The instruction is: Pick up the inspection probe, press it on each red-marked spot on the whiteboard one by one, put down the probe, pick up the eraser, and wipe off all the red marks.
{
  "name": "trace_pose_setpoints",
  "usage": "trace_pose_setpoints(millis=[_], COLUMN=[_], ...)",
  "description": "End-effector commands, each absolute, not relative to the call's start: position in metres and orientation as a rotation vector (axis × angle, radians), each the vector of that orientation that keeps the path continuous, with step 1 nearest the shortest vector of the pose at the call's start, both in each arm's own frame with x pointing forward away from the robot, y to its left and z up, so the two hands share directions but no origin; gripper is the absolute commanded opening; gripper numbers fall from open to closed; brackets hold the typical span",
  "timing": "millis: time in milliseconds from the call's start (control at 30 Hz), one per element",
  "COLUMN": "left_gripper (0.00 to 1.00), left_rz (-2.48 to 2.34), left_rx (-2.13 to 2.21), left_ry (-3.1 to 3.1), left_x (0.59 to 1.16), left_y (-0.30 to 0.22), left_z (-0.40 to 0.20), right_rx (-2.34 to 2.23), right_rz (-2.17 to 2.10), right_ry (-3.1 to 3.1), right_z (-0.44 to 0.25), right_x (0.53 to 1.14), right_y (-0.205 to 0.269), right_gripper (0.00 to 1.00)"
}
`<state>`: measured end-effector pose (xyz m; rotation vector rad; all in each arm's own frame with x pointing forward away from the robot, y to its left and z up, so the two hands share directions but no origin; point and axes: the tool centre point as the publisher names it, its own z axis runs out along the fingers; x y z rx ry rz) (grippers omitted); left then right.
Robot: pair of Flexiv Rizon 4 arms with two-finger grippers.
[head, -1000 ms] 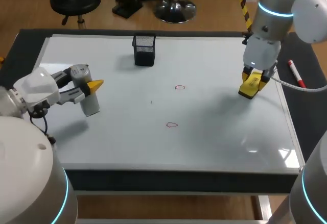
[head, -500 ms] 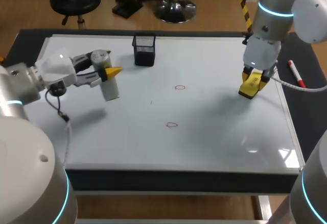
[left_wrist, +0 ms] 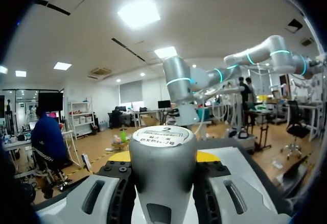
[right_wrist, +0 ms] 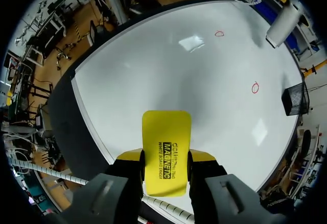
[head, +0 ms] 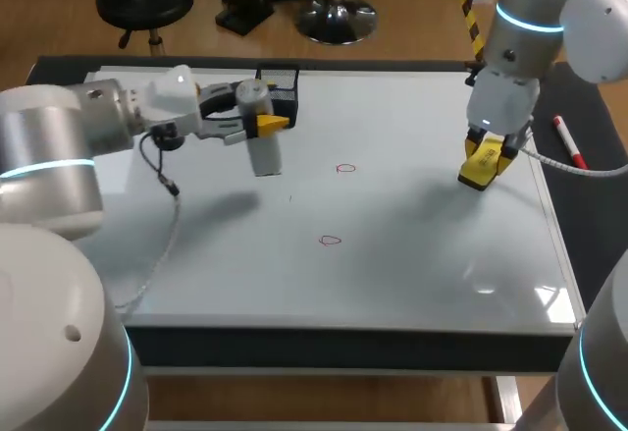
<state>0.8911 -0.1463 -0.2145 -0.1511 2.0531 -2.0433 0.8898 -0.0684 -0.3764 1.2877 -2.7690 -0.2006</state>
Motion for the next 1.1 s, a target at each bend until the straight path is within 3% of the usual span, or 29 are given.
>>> trace_pose_setpoints(millis=[33, 433, 1100], left_gripper=[0.0, 0.0, 0.0], left_rz=[-2.147, -2.231, -2.246], left_rx=[0.046, 0.207, 0.275], left_ry=[2.164, 2.244, 2.305], left_x=[0.91, 0.917, 0.937], left_y=[-0.189, -0.245, -0.271], left_z=[-0.222, -0.236, -0.26], right_rx=[1.29, 1.29, 1.29], right_rz=[-0.196, -0.196, -0.196], right_ry=[-2.768, -2.768, -2.768], right_z=[-0.376, -0.376, -0.376], right_x=[0.89, 0.89, 0.89], right_y=[-0.069, -0.069, -0.069], right_gripper=[0.0, 0.0, 0.0])
